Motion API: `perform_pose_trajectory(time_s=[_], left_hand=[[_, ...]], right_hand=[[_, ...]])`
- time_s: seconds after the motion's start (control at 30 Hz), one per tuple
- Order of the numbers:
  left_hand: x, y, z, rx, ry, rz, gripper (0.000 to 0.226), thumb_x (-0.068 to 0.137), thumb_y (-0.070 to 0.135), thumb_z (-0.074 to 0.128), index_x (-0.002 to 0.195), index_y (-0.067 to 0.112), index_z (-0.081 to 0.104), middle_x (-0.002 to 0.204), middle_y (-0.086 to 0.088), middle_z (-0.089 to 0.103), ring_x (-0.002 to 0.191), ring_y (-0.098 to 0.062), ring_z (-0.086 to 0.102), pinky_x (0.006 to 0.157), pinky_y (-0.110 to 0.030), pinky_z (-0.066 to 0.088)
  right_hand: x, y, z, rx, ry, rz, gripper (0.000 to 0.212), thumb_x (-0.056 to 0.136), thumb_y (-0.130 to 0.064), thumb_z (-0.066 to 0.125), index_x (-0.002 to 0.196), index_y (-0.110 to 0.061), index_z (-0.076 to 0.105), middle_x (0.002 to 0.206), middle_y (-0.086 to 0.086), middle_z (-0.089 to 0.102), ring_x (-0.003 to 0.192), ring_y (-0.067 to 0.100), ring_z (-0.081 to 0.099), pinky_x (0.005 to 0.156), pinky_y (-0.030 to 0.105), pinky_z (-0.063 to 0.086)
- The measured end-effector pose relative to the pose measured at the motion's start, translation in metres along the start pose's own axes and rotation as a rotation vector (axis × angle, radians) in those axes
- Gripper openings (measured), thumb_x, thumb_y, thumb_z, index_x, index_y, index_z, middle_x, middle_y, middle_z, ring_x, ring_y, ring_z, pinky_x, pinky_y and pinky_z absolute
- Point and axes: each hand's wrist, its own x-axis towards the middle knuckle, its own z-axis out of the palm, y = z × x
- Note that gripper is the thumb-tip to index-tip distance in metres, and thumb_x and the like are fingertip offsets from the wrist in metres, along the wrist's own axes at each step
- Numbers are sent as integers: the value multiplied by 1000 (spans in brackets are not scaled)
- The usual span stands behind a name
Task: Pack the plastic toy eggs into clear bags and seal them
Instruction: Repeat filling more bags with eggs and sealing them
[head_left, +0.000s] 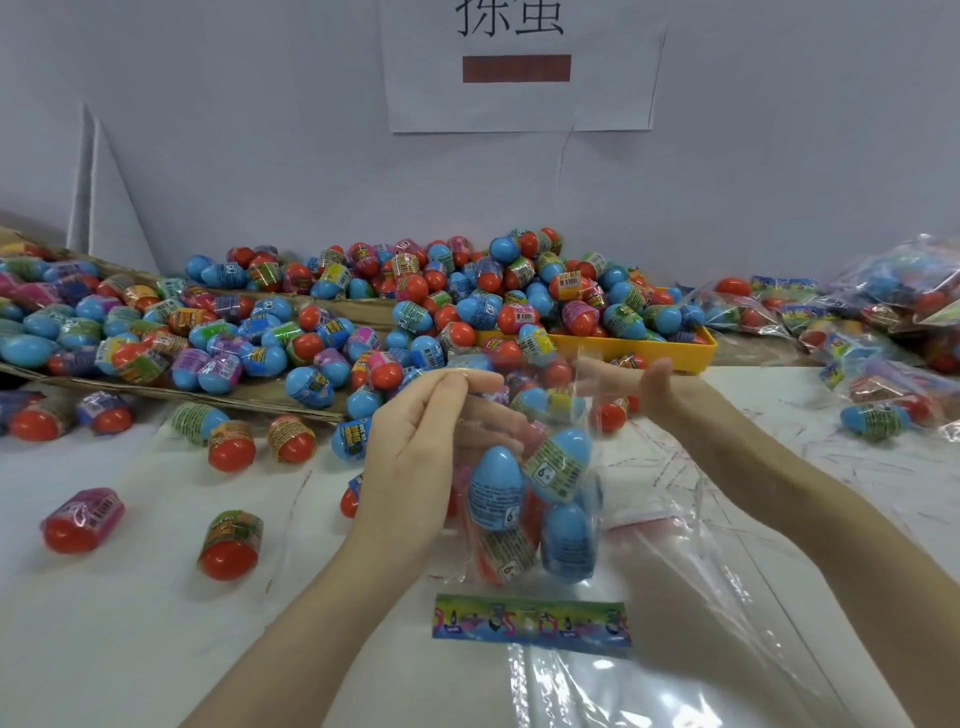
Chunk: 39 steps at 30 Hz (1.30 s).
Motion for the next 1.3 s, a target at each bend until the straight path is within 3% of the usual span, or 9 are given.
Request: perform_pose_trajectory(time_s=[0.03, 0.1, 0.27, 0.4, 0.5, 0.6, 0.67, 0.87, 1.3], left_hand=[[0, 1, 0, -10, 0, -10, 32, 97, 8, 36, 80, 12, 63, 60, 2, 70, 53, -7, 65, 51, -12, 48], [0, 1, 1, -9, -14, -19, 31, 97, 9, 35, 82, 11, 63, 61, 2, 70, 54, -6, 66, 51, -12, 48], [4, -1, -3, -25, -53, -93, 25, 95, 18, 40, 90, 14, 64, 75, 1, 74, 62, -12, 69, 52, -14, 50], [14, -3, -15, -35, -90, -255, 32, 61, 38, 75, 86, 20, 69, 81, 1, 74, 61, -10, 69, 51, -15, 51], [17, -3, -24, -57, -220, -345, 36, 59, 29, 73, 93, 19, 68, 84, -2, 75, 70, -19, 72, 55, -19, 54], [17, 0, -31, -15, -345, -340, 32, 49, 43, 79, 75, 24, 77, 82, -2, 75, 71, -16, 72, 57, -17, 53], [16, 0, -34, 44, -374, -328, 25, 50, 32, 88, 72, 26, 77, 80, -3, 75, 71, -15, 72, 57, -16, 53], [16, -5, -30, 104, -283, -249, 10, 59, 22, 71, 67, 19, 77, 66, -4, 72, 59, -11, 68, 52, -16, 52], [20, -4, -40, 109, -275, -231, 12, 55, 21, 71, 66, 22, 77, 66, -5, 73, 58, -11, 69, 50, -15, 52]], right_hand=[[-1, -4, 2, 68, -38, 6, 66, 43, -97, 33, 89, -59, 60, 88, -39, 61, 84, -21, 52, 69, 7, 39], [0, -5, 4, 109, -32, -21, 47, 51, -74, 62, 91, -50, 61, 84, -36, 63, 82, -18, 56, 62, 3, 42], [0, -10, 4, 456, 12, 26, 14, 56, -31, 68, 67, -26, 75, 74, -4, 73, 69, 2, 67, 56, 9, 47], [2, -6, 4, 481, 57, 28, 16, 61, -28, 65, 72, -22, 75, 71, 0, 72, 61, 4, 63, 53, 10, 46], [2, -2, 3, 505, 65, 54, 16, 61, -30, 65, 71, -24, 76, 74, 2, 73, 63, 5, 64, 55, 13, 47], [3, 2, 3, 511, 90, 81, 18, 61, -31, 65, 71, -22, 76, 74, 4, 73, 62, 6, 64, 56, 13, 47], [3, 3, 3, 523, 103, 91, 19, 61, -30, 65, 73, -19, 76, 74, 6, 72, 62, 8, 64, 55, 12, 48], [2, 6, 0, 547, 2, 132, 25, 54, -34, 69, 74, -20, 76, 77, 4, 73, 66, 8, 65, 58, 12, 49], [2, 16, -5, 633, -76, 160, 24, 50, -22, 75, 74, -18, 77, 76, 6, 73, 67, 14, 69, 55, 14, 50]])
